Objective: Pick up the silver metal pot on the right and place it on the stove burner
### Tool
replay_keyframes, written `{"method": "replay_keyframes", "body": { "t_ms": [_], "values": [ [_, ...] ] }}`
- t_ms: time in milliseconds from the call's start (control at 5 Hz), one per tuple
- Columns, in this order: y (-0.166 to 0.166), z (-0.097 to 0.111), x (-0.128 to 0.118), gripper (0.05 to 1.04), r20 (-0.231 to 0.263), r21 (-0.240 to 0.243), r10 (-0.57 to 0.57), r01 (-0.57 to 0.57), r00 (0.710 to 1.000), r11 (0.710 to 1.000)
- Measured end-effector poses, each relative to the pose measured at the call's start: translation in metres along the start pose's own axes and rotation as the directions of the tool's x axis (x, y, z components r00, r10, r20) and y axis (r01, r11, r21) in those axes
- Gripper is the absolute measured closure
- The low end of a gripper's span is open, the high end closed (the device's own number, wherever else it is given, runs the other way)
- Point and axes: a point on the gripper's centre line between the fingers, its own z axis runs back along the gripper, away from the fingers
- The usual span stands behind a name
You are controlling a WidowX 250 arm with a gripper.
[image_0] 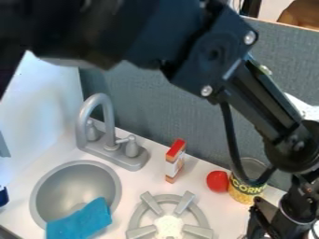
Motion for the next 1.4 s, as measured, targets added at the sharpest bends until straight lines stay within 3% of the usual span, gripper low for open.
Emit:
{"method": "replay_keyframes", "body": {
  "t_ms": [200,600,800,1000,1200,1400],
  "values": [
    [-0.001,-0.008,0.0,0.135,-0.02,-0.001,-0.004,0.004,1.0,1.0],
    [-0.003,-0.01,0.004,0.683,-0.006,-0.006,0.02,-0.02,1.0,1.0],
    [-0.002,-0.011,0.003,0.763,-0.004,-0.004,0.031,-0.031,1.0,1.0],
    [0.0,-0.006,-0.006,0.763,0.002,-0.001,0.035,-0.035,0.999,0.999],
    [0.003,0.023,-0.012,0.763,0.077,-0.016,0.047,-0.046,0.996,0.999],
    [0.017,0.035,-0.031,0.763,0.099,-0.027,0.096,-0.094,0.99,0.995]
  ]
}}
